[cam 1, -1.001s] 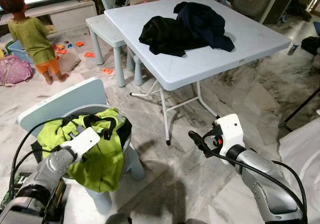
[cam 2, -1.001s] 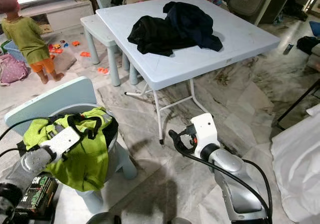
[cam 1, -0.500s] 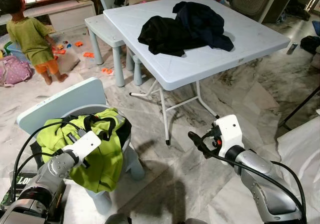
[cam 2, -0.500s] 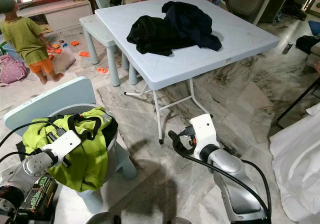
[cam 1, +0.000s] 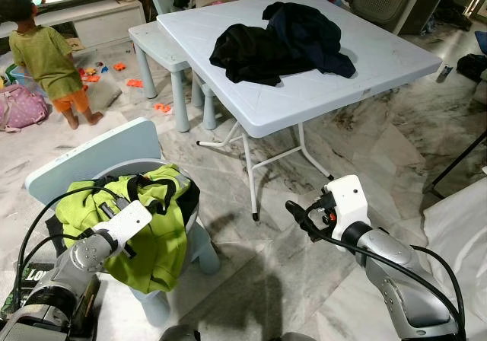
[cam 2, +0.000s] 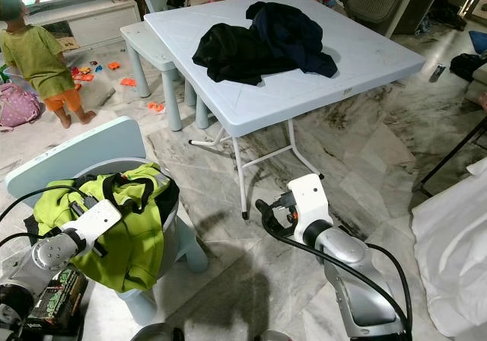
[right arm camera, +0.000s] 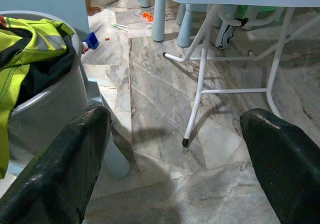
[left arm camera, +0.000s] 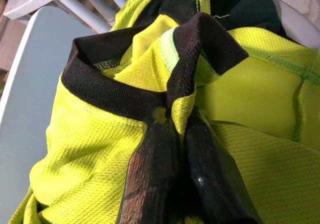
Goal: Hang hanger
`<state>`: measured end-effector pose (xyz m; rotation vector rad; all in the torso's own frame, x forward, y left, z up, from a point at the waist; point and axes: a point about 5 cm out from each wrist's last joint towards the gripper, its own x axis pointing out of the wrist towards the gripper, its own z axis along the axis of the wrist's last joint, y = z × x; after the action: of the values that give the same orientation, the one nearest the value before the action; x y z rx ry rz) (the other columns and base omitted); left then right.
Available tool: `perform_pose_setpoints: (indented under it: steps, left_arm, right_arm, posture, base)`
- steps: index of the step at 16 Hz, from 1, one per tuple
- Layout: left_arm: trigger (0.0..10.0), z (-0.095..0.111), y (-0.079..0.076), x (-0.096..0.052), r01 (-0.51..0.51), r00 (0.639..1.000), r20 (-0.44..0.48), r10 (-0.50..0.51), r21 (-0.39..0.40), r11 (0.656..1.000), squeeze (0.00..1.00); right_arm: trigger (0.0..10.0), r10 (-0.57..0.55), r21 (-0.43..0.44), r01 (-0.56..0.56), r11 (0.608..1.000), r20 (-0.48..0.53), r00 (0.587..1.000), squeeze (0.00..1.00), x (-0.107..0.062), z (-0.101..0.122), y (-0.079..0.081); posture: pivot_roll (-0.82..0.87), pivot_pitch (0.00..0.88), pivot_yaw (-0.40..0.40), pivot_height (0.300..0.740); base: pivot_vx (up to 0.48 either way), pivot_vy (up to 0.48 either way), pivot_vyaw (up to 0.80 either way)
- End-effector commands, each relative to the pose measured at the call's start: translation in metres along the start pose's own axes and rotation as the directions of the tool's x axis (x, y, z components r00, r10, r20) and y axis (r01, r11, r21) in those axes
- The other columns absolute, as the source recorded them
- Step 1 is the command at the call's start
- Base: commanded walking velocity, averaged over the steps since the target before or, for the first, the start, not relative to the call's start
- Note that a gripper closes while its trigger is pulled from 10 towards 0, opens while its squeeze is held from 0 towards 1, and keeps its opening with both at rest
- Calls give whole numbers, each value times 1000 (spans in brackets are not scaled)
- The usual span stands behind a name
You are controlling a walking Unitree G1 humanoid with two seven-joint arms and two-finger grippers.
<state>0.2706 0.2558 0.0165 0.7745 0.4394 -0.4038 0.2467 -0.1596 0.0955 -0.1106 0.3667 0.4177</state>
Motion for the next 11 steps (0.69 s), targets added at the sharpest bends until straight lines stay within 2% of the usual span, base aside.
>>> perform_pose_setpoints:
  steps: [1,3,5,6,8,9,10,11]
  left_arm:
    - [0,-5,2,-5,8,1000,4,-8,-32,999,0]
    - [0,1,2,-9,8,998,68,-2,-87,996,0]
    - [0,14,11,-10,-54,988,138,71,-124,991,0]
    - [0,30,18,-12,-96,970,203,130,-171,981,0]
    - [0,59,20,-15,-118,935,300,186,-231,966,0]
    - [0,87,16,-20,-82,905,381,190,-281,956,0]
    - [0,104,15,-24,-64,886,416,203,-324,944,0]
    - [0,108,15,-25,-57,883,421,205,-339,939,0]
  right_arm:
    - [10000,4,-6,-4,1000,6,1000,0,-1,2,2]
    - [10000,10,1,-10,1000,9,1000,0,-1,0,3]
    - [10000,13,13,-14,1000,14,1000,0,0,-1,3]
    - [10000,10,25,-11,1000,22,1000,0,1,-1,2]
    - [10000,0,45,-2,999,48,999,0,4,0,1]
    - [10000,-19,64,15,998,73,997,0,6,1,1]
    - [10000,-40,70,35,997,79,996,0,6,1,0]
    - [10000,-49,73,43,996,80,996,0,6,0,0]
  posture:
    - [-10,21,0,740]
    - [-7,2,1,740]
    - [5,0,1,740]
    - [12,0,0,740]
    - [20,0,-3,740]
    - [25,0,-4,740]
    - [27,0,-2,740]
    - [27,0,-2,740]
  base:
    - [0,0,0]
    - [0,0,0]
    - [0,0,0]
    - [0,0,0]
    - [0,0,0]
    - [0,0,0]
    - [0,0,0]
    - [0,0,0]
